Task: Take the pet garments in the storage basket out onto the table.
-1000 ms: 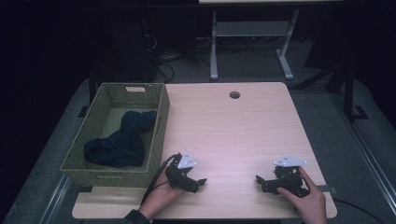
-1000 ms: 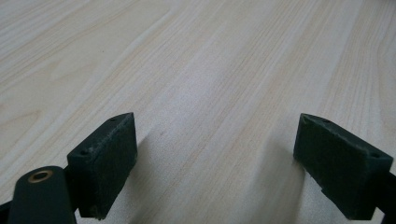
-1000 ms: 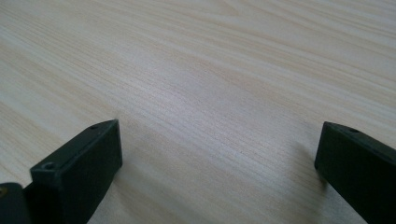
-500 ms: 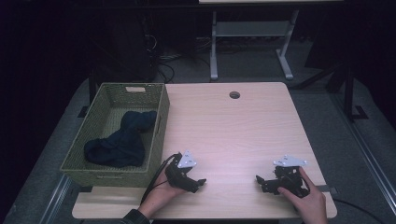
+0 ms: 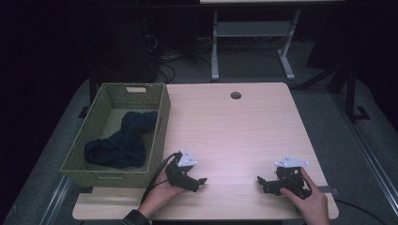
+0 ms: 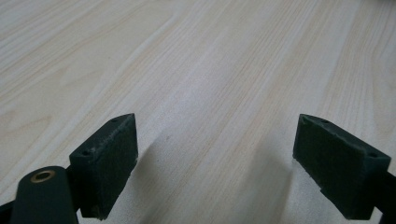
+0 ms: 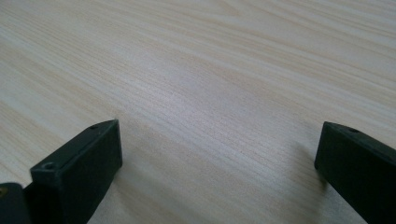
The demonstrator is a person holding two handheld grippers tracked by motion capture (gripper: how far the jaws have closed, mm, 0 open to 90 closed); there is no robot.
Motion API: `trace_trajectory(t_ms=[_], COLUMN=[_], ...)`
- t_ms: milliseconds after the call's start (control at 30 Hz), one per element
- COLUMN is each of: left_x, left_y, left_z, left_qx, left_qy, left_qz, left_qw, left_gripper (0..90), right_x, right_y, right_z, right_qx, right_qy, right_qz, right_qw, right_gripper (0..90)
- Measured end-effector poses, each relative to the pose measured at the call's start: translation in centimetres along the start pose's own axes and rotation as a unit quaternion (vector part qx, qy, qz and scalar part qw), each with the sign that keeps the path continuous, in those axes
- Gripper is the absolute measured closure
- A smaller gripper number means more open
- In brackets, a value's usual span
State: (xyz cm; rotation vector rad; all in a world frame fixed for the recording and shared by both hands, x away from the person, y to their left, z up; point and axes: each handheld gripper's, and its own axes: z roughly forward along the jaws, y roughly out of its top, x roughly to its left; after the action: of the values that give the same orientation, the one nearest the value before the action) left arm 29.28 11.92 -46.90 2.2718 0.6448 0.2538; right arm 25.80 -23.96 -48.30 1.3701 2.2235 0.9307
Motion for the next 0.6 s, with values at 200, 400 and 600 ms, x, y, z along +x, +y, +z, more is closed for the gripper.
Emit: trace_trajectory(t_ms=[200, 400, 600], left_x=[-0.03, -0.09, 0.08], left_y=[0.34, 0.69, 0.96], left_z=[-0.31, -0.61, -0.96], left_qx=[-0.01, -0.014, -0.022], left_qy=[-0.003, -0.002, -0.001], left_qz=[-0.002, 0.004, 0.001], left_qw=[0.9999, 0.9999, 0.9998], left_gripper=[13.4, 13.4, 13.5], right_x=[-0.01, -0.02, -0.02], right_y=[0.0, -0.01, -0.01], right_z=[0.0, 0.0, 0.0], right_qx=[0.0, 0.0, 0.0], right_qy=[0.0, 0.0, 0.0], right_qz=[-0.001, -0.002, -0.002], right_qw=[1.0, 1.0, 1.0], right_gripper=[0.4, 0.4, 0.4])
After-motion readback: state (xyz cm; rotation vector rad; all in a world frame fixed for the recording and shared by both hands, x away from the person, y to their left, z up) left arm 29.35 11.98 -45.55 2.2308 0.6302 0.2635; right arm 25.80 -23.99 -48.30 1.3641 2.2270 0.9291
